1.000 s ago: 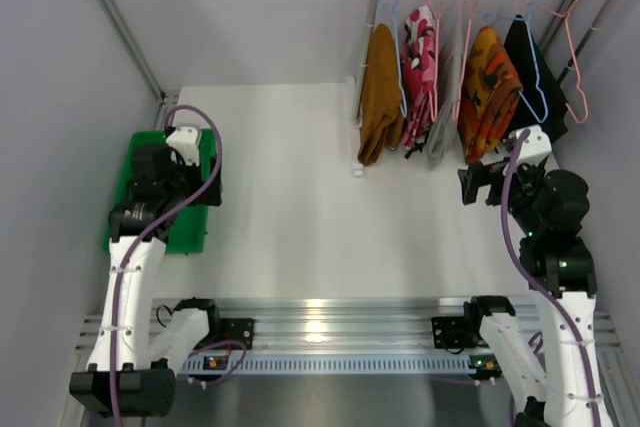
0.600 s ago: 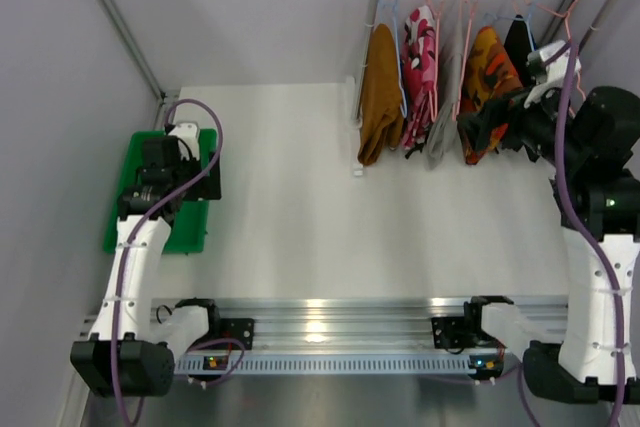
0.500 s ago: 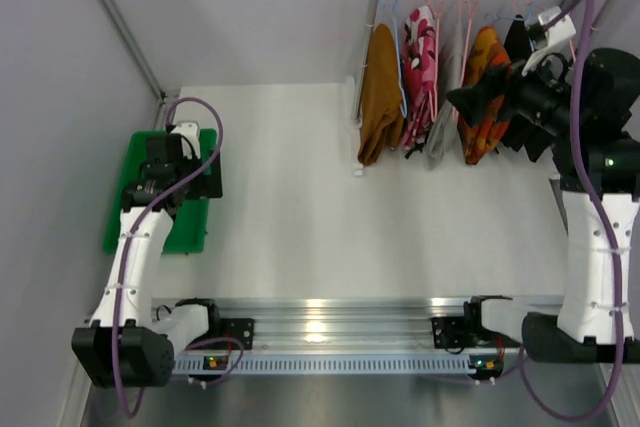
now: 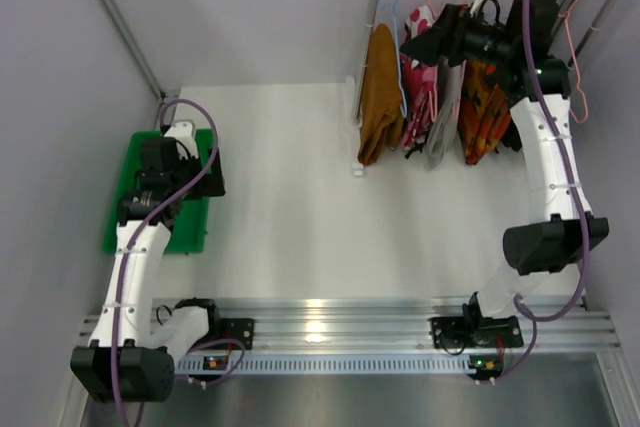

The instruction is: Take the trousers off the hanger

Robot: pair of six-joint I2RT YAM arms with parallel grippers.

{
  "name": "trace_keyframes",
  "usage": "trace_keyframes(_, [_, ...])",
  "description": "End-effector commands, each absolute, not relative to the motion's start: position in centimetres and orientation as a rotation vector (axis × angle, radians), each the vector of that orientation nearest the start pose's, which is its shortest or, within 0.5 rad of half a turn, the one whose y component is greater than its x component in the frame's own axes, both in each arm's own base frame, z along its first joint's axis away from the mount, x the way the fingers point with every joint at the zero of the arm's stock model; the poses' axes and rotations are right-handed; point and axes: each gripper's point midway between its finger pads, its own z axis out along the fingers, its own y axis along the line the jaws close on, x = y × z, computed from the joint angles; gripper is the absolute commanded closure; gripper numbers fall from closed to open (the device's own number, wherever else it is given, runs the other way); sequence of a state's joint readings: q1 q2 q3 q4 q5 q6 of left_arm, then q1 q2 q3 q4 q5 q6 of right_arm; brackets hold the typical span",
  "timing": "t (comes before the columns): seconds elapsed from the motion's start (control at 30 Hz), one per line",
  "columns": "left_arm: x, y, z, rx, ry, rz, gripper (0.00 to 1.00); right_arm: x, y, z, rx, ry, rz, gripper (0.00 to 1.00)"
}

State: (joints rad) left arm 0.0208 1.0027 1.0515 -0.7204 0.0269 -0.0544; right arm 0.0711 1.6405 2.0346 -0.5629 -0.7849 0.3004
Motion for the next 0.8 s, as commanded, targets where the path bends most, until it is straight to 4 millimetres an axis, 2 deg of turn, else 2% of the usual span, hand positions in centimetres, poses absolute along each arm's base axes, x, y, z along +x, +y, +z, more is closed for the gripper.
trace_keyframes(0.0, [29.4,-0.2,22.9,-0.093,2.186,-0.065,0.01,42.9,18.6,48.8,-0.434,1.613,0.963,0.17])
trace_keyframes(0.07, [29.2,0.0,23.0,-0.101,2.181,-0.050,0.01,44.3,19.1,48.4,-0.412,1.620,0.946,0.18])
trace_keyframes(0.1, [29.1,0.1,23.1,-0.102,2.178,-0.048,0.01,45.4,19.6,47.0,-0.403,1.647,0.943,0.18])
trace_keyframes(0.33, [28.6,0.9,22.9,-0.121,2.173,0.003,0.01,49.8,21.3,43.9,-0.325,1.689,0.793,0.22])
trace_keyframes(0.5, [28.5,0.9,22.1,-0.122,2.184,0.007,0.01,50.9,22.8,42.0,-0.332,1.711,0.786,0.27])
trace_keyframes(0.6, [28.5,1.0,22.0,-0.128,2.180,0.012,0.01,51.0,23.9,41.1,-0.337,1.724,0.868,0.33])
trace_keyframes(0.77, [28.5,0.8,22.0,-0.129,2.182,-0.003,0.01,50.5,25.9,40.0,-0.360,1.733,1.047,0.49])
